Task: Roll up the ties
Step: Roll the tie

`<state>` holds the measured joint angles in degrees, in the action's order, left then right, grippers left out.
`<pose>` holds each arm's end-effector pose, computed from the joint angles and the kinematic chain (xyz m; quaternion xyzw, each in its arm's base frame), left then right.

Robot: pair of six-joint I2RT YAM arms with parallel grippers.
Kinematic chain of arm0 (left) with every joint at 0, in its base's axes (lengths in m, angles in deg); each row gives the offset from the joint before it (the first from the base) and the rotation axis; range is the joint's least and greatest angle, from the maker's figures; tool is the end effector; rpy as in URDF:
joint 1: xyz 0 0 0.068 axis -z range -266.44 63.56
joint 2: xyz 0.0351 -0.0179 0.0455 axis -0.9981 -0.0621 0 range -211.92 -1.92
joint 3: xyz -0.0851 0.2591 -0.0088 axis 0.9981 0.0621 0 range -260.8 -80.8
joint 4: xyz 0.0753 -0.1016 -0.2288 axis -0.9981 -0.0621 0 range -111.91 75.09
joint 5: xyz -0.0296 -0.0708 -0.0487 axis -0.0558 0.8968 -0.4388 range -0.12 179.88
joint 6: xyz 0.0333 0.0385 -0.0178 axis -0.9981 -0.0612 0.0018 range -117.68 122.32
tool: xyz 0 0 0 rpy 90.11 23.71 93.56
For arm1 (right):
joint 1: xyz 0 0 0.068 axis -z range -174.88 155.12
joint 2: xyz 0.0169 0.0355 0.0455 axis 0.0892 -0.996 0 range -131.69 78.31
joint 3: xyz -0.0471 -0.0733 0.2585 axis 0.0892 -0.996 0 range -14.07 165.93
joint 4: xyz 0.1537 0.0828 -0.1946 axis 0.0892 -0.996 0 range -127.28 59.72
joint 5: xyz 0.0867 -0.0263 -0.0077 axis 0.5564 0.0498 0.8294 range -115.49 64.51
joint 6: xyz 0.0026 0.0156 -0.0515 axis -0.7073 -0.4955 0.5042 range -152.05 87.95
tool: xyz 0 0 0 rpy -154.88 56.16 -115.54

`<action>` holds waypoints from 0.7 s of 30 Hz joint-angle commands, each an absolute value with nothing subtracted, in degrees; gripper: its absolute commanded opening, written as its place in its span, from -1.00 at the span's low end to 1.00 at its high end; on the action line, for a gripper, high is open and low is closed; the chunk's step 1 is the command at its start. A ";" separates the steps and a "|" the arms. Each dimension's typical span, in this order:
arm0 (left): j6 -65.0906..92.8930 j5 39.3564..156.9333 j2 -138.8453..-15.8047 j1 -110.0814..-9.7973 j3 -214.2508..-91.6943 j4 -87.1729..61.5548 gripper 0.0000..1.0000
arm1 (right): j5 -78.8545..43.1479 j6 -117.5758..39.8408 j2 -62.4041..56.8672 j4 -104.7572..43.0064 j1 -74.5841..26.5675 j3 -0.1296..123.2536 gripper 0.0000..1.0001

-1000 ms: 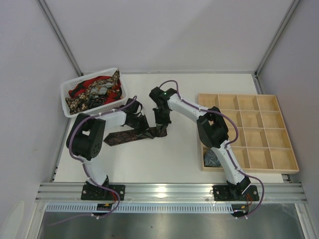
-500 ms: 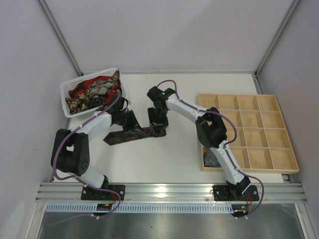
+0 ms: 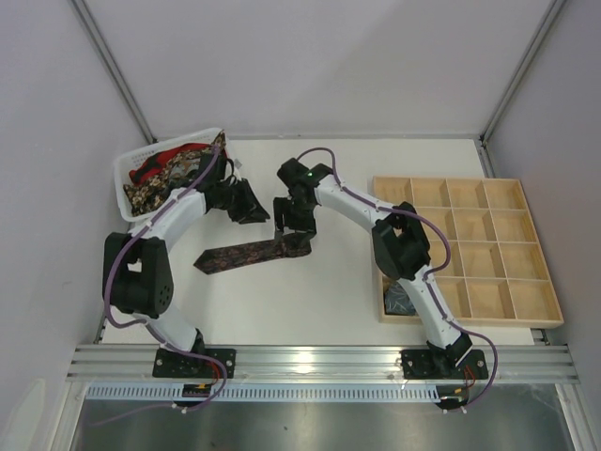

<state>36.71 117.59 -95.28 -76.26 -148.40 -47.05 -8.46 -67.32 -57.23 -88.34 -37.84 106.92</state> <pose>0.3301 -0.0761 0.2352 -0.1310 0.9262 -0.3147 0.1611 0.3538 0.3435 0.1918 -0.0879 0.9739 0.2079 0.0237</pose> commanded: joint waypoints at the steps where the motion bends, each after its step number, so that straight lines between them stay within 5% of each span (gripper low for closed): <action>1: 35.37 120.38 -99.03 -76.77 -154.44 -45.94 -0.47 | -8.79 -70.46 -50.28 -86.09 -37.60 107.48 0.36; 10: 31.33 120.32 -112.83 -76.07 -169.80 -49.62 -0.67 | -16.42 -82.49 -38.33 -83.82 -35.93 92.04 0.21; 14: 25.90 110.65 -118.45 -72.47 -179.74 -56.13 -0.78 | -17.32 -94.77 -31.57 -72.52 -35.66 74.67 -0.25; 21: 19.46 99.91 -122.85 -66.76 -184.59 -58.85 -0.76 | -23.55 -106.48 -30.67 -64.91 -38.82 66.44 -0.94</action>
